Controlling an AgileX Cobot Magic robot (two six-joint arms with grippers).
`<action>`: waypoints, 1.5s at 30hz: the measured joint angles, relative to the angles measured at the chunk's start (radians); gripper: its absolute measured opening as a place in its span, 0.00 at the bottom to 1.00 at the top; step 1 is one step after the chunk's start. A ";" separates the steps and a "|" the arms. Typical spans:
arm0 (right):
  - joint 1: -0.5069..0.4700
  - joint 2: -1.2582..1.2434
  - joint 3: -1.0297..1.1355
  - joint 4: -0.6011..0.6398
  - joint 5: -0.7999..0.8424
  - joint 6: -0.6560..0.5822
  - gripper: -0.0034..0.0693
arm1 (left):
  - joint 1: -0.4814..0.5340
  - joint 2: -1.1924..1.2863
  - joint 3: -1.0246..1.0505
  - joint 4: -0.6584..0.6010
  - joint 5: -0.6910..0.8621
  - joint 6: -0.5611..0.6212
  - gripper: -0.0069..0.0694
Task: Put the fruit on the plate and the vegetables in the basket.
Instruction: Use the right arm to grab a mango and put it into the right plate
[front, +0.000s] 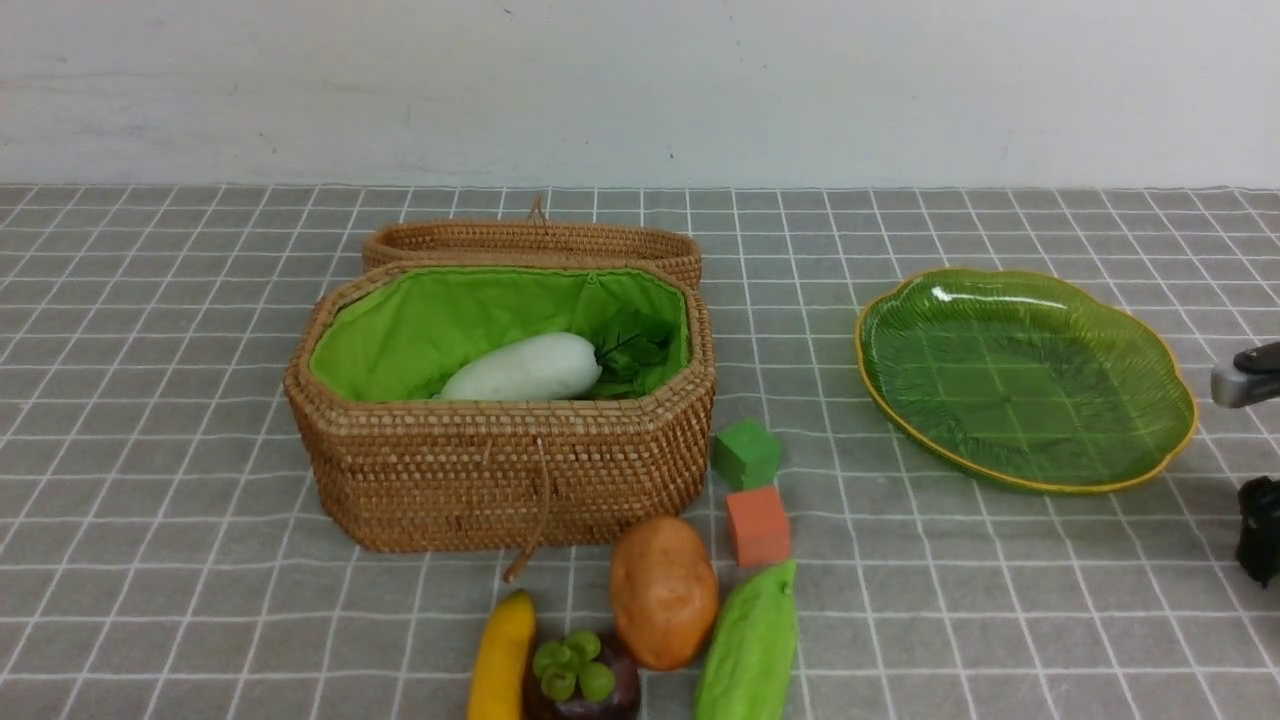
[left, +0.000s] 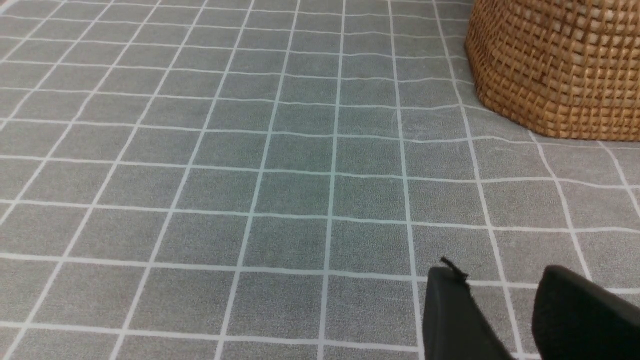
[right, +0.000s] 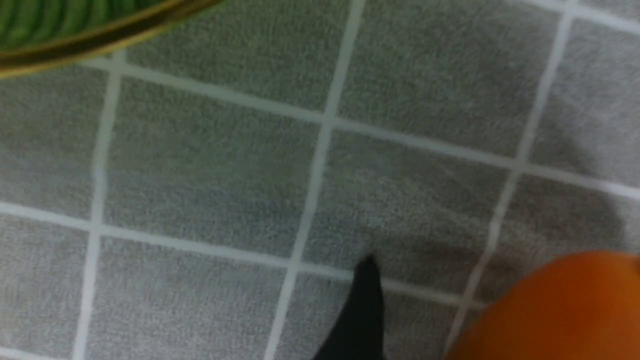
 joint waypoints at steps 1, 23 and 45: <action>0.000 0.000 0.000 0.001 0.001 -0.005 0.92 | 0.000 0.000 0.000 0.000 0.000 0.000 0.40; 0.071 -0.265 -0.031 0.624 -0.138 -0.200 0.73 | 0.000 0.000 0.000 0.000 0.000 0.000 0.40; 0.239 -0.137 -0.030 0.802 -0.292 -0.415 0.80 | 0.000 0.000 0.000 0.000 0.000 0.000 0.40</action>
